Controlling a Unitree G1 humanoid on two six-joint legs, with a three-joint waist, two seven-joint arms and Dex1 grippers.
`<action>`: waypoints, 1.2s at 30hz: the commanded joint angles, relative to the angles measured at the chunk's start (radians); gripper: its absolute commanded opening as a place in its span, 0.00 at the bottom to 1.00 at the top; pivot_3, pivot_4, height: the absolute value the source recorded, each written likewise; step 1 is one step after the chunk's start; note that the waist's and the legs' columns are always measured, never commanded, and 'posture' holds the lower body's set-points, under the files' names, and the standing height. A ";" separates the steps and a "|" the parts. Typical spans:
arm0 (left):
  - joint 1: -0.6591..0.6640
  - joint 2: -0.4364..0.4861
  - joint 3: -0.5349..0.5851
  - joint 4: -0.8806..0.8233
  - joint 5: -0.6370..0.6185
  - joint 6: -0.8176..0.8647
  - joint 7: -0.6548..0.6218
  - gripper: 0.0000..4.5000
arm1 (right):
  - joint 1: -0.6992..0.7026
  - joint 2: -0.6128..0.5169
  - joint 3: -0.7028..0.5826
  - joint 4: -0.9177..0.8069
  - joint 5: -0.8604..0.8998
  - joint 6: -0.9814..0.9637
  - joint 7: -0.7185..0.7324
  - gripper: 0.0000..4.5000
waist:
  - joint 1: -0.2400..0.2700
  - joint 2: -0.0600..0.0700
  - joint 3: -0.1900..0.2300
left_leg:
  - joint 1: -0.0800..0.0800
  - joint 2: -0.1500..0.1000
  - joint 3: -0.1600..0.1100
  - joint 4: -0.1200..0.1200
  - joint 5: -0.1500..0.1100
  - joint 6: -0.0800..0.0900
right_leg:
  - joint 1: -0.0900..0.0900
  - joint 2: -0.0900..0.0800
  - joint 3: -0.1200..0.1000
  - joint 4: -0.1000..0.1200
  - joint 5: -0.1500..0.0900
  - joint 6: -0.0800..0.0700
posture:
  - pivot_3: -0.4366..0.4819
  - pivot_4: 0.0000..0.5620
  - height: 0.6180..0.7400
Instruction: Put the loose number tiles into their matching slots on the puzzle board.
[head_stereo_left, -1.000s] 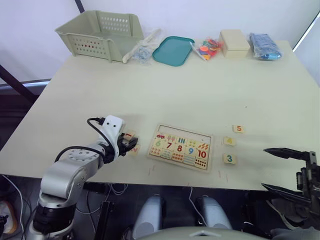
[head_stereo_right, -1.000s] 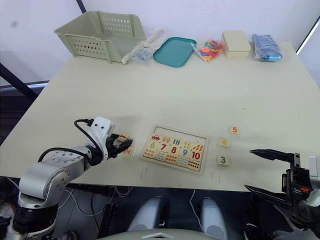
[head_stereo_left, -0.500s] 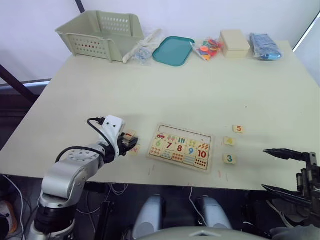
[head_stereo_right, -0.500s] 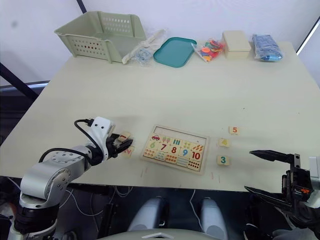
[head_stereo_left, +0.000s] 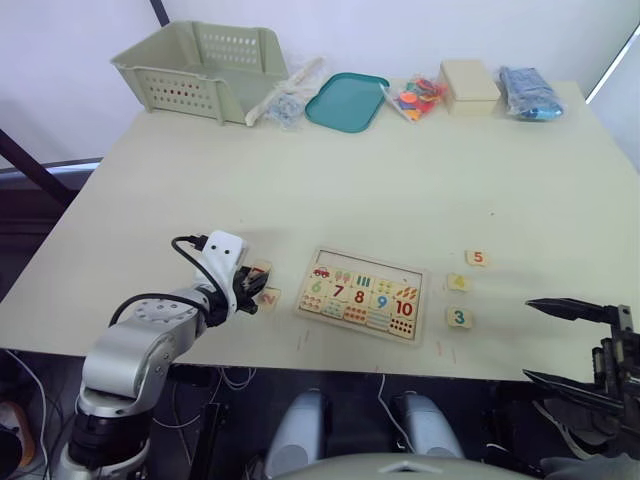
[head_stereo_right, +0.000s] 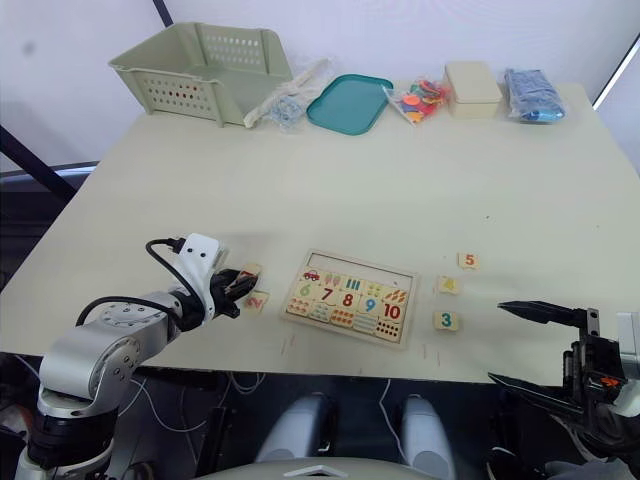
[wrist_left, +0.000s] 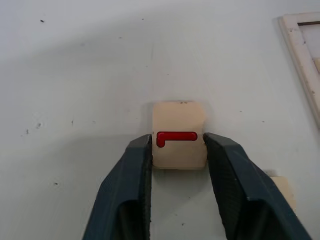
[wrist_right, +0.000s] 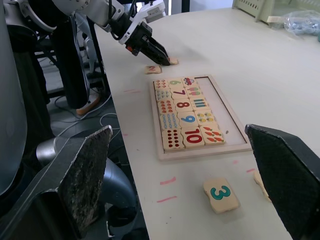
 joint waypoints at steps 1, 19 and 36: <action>0.008 0.010 0.016 -0.020 0.003 0.008 -0.012 0.36 | -0.001 -0.001 -0.025 -0.033 0.018 -0.006 -0.005 1.00 | 0.000 0.000 0.000 | 0.000 0.000 0.000 0.000 0.000 0.000 | 0.000 0.000 0.000 0.000 0.000 0.000 | 0.48 0.27 1.00; -0.368 0.393 -0.120 0.197 -0.086 -0.295 -0.681 0.36 | 0.013 0.045 -0.039 -0.169 0.034 0.002 -0.154 1.00 | -0.001 -0.001 0.001 | -0.001 -0.002 0.000 0.000 0.000 0.000 | 0.000 0.001 -0.001 -0.001 0.000 0.000 | 0.48 0.27 1.00; -0.761 0.248 -0.495 0.699 0.237 -0.754 -1.116 0.36 | 0.079 0.090 -0.050 -0.305 0.012 -0.009 -0.279 1.00 | -0.002 -0.001 0.001 | -0.002 -0.004 0.002 0.002 0.000 0.000 | 0.000 0.002 -0.001 0.001 0.000 0.001 | 0.48 0.27 1.00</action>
